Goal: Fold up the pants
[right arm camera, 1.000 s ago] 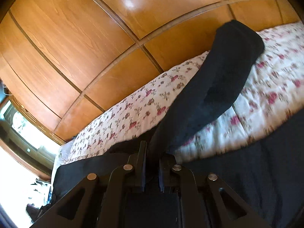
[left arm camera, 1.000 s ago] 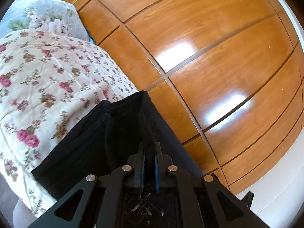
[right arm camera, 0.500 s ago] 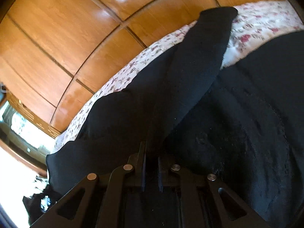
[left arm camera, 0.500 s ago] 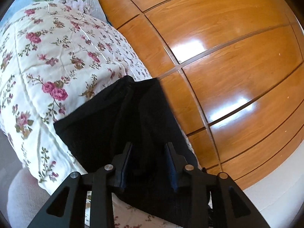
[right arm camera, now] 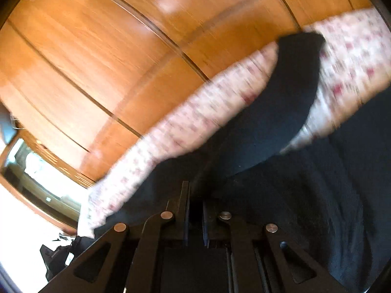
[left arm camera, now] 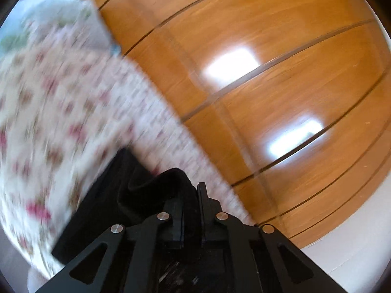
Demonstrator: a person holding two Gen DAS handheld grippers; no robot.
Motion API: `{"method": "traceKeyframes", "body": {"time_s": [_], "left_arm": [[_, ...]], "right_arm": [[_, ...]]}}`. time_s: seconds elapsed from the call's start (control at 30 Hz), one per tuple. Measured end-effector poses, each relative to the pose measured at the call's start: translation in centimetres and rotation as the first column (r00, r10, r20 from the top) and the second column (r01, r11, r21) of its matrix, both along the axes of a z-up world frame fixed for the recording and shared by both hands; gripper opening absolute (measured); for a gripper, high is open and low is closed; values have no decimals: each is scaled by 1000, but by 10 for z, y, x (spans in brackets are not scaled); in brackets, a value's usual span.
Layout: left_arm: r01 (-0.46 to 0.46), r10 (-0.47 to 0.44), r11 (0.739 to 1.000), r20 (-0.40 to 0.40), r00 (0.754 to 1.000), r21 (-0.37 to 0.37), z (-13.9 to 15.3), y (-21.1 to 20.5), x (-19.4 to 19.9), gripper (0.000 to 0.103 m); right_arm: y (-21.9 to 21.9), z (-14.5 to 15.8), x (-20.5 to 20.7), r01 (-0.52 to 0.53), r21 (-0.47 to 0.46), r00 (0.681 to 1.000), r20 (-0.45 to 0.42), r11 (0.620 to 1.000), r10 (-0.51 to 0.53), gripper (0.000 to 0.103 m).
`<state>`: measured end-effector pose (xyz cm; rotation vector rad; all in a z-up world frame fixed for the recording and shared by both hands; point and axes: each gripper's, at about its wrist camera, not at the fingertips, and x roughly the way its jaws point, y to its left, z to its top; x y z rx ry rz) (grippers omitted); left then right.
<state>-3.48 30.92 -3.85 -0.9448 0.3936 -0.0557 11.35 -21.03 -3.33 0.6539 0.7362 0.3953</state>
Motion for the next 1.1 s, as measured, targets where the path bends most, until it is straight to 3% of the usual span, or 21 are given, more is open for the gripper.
{"method": "traceKeyframes", "body": {"time_s": [0.07,0.17,0.27,0.4,0.47,0.63,0.7,0.83,0.97,1.07,1.1], "left_arm": [[-4,3,999,23,1000,53,14,7,-4,7],[-11,14,994,-32,999,106,4,13,-8,7],[-6,24,994,-165,986,108,-38,12,-14,7],[-12,47,992,-277,960,123,-85,6,-23,9],[-26,56,993,-261,964,117,-90,4,-30,9],[-72,108,987,-264,959,145,-85,0,-46,10],[-91,127,984,-252,959,151,-81,-1,-57,10],[-134,155,984,-194,969,119,-73,2,-71,10],[-236,277,951,-207,939,200,-60,-2,-84,9],[-297,349,906,-135,928,301,-36,-22,-89,26],[-299,347,901,-107,932,315,-28,-30,-88,26]], "right_arm": [[10,13,-7,-40,4,998,46,999,40,8],[29,13,-27,-96,-70,992,76,993,102,8],[42,-17,-43,-112,-159,993,27,981,118,8],[32,-62,-51,-128,-155,990,-86,980,115,8],[33,-75,-50,-137,-162,986,-118,977,119,8],[29,-75,-52,-150,-182,986,-97,972,134,8],[26,-72,-52,-139,-140,987,-103,980,125,8],[23,-57,-55,-135,-114,991,-26,984,133,8],[27,-77,-48,-171,-174,983,-96,970,156,8],[23,-77,-50,-158,-142,985,-96,977,145,9],[23,-76,-49,-158,-135,984,-99,978,145,10]]}}
